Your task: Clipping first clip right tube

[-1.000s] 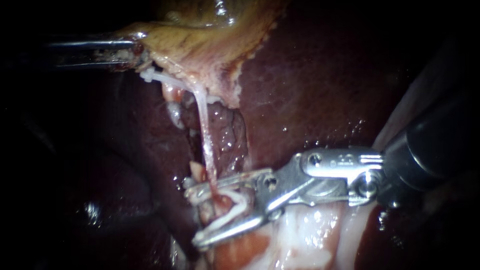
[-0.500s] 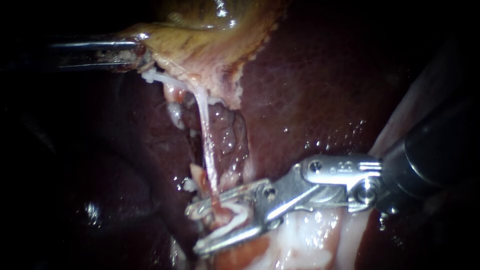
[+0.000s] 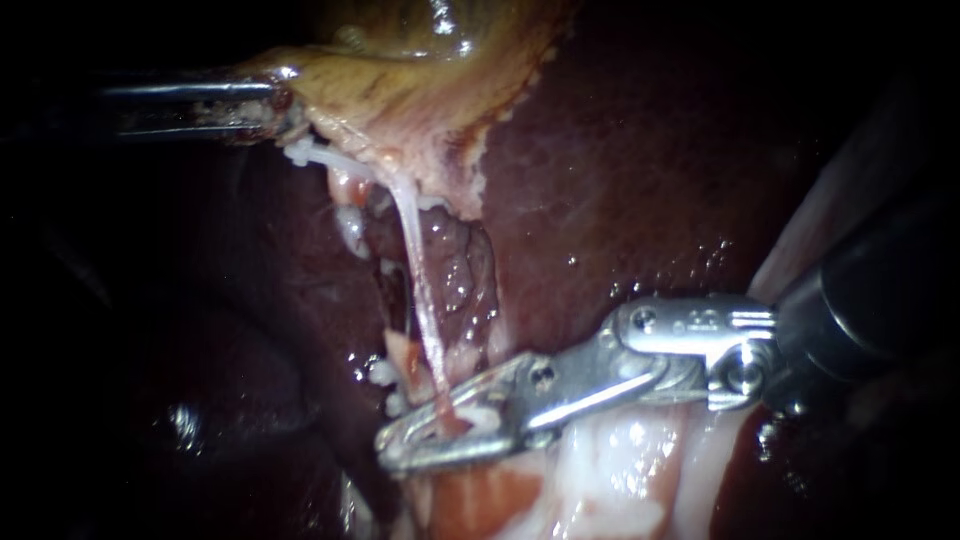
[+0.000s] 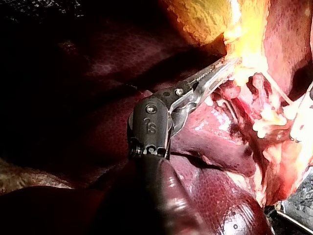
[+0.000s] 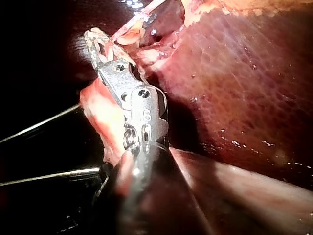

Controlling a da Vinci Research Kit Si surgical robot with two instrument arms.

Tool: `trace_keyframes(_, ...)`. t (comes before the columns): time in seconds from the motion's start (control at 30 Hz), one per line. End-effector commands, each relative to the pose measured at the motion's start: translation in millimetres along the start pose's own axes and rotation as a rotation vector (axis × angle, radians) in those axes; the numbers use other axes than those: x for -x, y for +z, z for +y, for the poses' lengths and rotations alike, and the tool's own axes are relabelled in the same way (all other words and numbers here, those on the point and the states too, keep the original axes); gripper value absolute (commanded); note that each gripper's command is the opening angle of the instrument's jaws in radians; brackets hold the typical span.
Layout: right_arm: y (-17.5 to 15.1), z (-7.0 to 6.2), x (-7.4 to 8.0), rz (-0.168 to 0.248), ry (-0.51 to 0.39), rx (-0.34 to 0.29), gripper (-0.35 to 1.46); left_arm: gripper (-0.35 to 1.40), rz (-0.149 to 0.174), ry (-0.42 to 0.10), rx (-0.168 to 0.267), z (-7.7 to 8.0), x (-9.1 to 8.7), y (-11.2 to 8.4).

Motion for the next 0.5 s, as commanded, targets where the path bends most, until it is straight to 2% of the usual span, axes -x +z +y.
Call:
trace_keyframes(0.03,-0.1,0.0,-0.1,-0.011,-0.002,0.0,-0.35,-0.35,0.0,0.0,0.0,0.0,0.0,0.0)
trace_keyframes(0.5,-0.1,0.3,0.1,-0.013,0.027,0.0,-0.35,-0.35,0.001,0.0,-0.003,-0.1,0.0,0.1)
